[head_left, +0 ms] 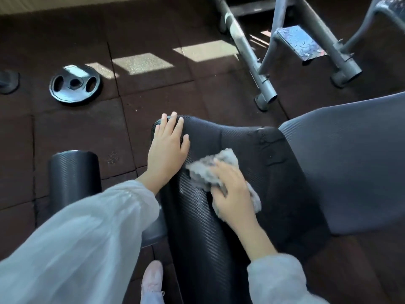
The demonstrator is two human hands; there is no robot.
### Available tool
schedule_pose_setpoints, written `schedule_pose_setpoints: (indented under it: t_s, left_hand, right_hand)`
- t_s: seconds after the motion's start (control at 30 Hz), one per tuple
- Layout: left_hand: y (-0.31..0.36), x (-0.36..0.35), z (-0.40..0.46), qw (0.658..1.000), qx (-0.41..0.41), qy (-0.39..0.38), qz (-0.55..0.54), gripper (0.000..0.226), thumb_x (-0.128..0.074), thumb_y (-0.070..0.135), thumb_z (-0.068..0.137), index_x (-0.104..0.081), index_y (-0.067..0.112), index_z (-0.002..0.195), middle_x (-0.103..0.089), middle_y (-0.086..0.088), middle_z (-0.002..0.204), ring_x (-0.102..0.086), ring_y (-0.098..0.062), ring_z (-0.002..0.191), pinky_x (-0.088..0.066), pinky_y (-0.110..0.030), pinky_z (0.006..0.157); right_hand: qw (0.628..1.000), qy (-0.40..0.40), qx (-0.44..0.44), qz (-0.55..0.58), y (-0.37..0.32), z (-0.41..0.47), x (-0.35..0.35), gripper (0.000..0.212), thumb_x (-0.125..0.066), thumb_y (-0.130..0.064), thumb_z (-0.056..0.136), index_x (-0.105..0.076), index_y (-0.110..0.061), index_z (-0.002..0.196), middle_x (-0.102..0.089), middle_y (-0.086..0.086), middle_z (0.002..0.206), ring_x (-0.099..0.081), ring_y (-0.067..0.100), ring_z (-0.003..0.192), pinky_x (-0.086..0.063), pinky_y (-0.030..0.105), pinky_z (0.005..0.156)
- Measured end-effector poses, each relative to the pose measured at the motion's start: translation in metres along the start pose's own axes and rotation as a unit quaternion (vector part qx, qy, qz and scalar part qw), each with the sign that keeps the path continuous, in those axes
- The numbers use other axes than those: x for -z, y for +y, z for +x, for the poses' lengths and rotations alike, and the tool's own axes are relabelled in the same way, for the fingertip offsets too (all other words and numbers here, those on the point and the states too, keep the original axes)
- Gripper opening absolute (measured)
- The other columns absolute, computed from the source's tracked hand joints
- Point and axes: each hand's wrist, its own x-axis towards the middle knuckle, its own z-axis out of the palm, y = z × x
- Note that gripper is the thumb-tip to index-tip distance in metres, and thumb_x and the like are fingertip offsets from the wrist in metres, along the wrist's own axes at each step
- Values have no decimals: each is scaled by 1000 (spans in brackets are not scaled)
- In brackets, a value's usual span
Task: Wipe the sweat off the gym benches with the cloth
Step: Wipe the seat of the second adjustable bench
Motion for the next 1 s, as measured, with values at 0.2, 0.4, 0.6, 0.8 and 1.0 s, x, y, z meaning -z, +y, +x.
schedule_pose_setpoints:
  t_s: [0.2, 0.4, 0.6, 0.8, 1.0]
  left_hand:
    - [15, -4, -9, 1000, -4, 19, 8, 46, -43, 18, 96, -38, 3, 139, -24, -15, 151, -13, -31, 142, -9, -40, 114]
    - [26, -14, -16, 999, -11, 4, 51, 52, -35, 28, 90, -44, 3, 136, -32, -17, 147, -21, -34, 140, -10, -46, 113]
    - [27, -14, -18, 998, -9, 1, 56, 56, -33, 30, 87, -46, 3, 134, -34, -19, 146, -22, -36, 139, -10, -47, 113]
    - [28, -12, -17, 998, -6, -7, 69, 54, -34, 28, 88, -45, 1, 135, -32, -21, 147, -20, -37, 139, -11, -50, 112]
    - [33, -11, -20, 996, 5, -16, 85, 47, -43, 19, 95, -38, 3, 139, -24, -19, 151, -13, -34, 141, -8, -47, 112]
  right_hand:
    - [980, 121, -147, -47, 45, -32, 27, 39, -52, -10, 72, -65, 3, 107, -61, 8, 114, -52, 28, 110, -26, 12, 96]
    - [998, 49, -34, -17, -3, -37, -1, 42, -46, -16, 72, -63, -10, 110, -62, 6, 117, -47, 15, 114, -29, 20, 100]
    - [991, 108, -70, -34, 24, -121, 26, 43, -45, -17, 74, -59, -24, 113, -57, -5, 121, -42, -3, 120, -31, 15, 103]
    - [986, 111, -119, -43, 18, -94, 19, 40, -47, -16, 76, -62, -15, 112, -55, -8, 121, -44, 10, 117, -33, 28, 100]
    - [996, 80, -24, -23, 13, -167, 23, 41, -52, -13, 72, -59, -28, 110, -59, -5, 123, -50, 11, 118, -39, 29, 100]
